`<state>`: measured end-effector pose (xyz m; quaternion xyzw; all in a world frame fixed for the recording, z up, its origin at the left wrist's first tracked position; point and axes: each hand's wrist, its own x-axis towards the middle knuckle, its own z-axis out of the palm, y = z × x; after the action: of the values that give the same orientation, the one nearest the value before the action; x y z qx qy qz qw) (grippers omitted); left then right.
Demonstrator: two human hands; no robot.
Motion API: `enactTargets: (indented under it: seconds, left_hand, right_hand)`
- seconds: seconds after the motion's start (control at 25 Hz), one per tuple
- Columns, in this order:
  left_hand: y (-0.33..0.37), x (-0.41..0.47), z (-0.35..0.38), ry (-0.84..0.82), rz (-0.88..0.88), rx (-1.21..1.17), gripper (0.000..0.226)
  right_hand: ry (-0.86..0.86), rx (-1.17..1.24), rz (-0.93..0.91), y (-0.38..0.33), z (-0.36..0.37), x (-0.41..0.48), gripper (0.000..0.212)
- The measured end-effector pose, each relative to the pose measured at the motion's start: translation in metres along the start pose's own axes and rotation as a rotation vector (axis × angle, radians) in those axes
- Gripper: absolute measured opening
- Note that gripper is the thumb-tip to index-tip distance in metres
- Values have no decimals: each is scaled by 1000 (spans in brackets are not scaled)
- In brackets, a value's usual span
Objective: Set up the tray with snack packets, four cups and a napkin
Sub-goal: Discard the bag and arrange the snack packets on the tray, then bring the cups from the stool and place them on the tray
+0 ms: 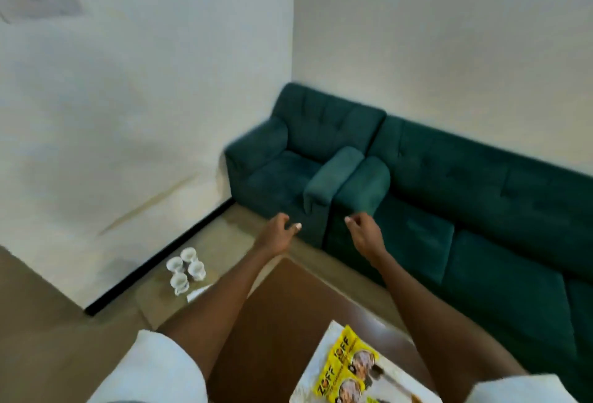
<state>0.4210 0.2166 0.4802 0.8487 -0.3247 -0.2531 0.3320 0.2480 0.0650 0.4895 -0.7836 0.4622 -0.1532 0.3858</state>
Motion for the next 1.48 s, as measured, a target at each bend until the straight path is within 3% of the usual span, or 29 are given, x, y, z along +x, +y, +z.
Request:
enactTargets:
  seconds: [0.2, 0.4, 0.72, 1.08, 1.28, 1.48]
  left_hand:
    - [25, 3, -175, 265, 206, 228, 77]
    - [-9, -19, -319, 417, 252, 419, 84]
    - [-105, -36, -442, 549, 165, 380, 84]
    - [-232, 40, -438, 460, -72, 309, 79]
    - [-302, 111, -367, 335, -188, 182, 76]
    - [-415, 153, -252, 200, -382, 12, 72]
  right_hand:
    - [118, -152, -377, -178, -18, 12, 59]
    - [218, -203, -556, -321, 14, 0, 71]
    - [173, -155, -673, -435, 113, 0, 75]
    - [-63, -166, -623, -438, 261, 86, 73]
    - [-305, -242, -497, -365, 383, 138, 74]
    - [-505, -380, -397, -247, 515, 152, 73]
